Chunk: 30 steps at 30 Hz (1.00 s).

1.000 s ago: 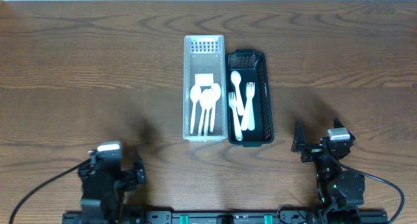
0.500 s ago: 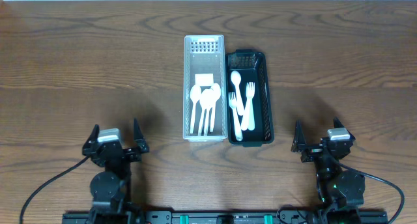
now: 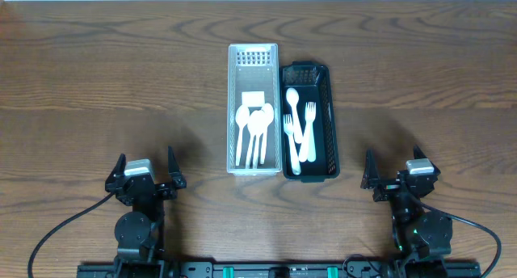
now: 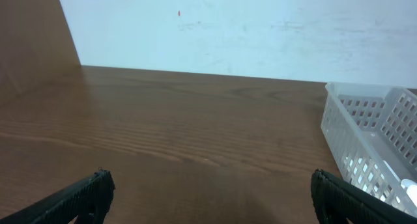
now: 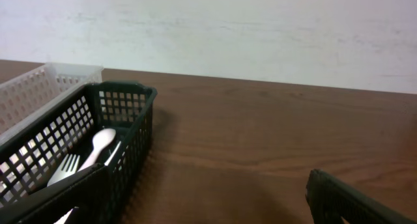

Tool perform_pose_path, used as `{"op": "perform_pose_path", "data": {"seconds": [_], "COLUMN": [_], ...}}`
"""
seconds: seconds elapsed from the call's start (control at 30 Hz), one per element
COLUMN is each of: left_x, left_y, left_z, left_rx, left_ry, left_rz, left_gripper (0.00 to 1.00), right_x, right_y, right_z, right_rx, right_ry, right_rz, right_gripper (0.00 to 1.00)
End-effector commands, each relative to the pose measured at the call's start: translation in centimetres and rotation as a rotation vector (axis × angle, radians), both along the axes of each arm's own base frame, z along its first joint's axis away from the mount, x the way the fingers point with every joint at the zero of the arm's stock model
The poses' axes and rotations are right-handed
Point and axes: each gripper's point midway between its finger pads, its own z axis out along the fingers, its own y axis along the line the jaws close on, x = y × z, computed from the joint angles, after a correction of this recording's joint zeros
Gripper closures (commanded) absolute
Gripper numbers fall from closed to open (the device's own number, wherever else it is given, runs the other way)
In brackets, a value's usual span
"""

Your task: Pack container

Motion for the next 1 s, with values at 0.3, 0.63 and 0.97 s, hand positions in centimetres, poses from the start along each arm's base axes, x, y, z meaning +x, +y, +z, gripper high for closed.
{"op": "perform_pose_path", "data": {"seconds": [0.3, 0.63, 0.97], "left_x": [0.4, 0.2, 0.2], "left_y": [-0.9, -2.3, -2.3], "left_z": [2.0, -2.1, -2.2], "left_rx": [-0.065, -0.134, -0.133], "left_ry": [-0.123, 0.045, 0.048], "left_rz": [-0.052, -0.116, -0.116], "left_gripper": [0.02, 0.02, 0.02], "right_x": [-0.1, -0.1, -0.1], "right_y": [0.4, 0.4, 0.4], "right_z": [-0.1, -0.1, -0.1], "right_rx": [-0.014, -0.014, -0.014], "right_ry": [-0.001, -0.001, -0.001], "right_rz": [0.021, 0.021, 0.021], "right_gripper": [0.01, 0.01, 0.01]}}
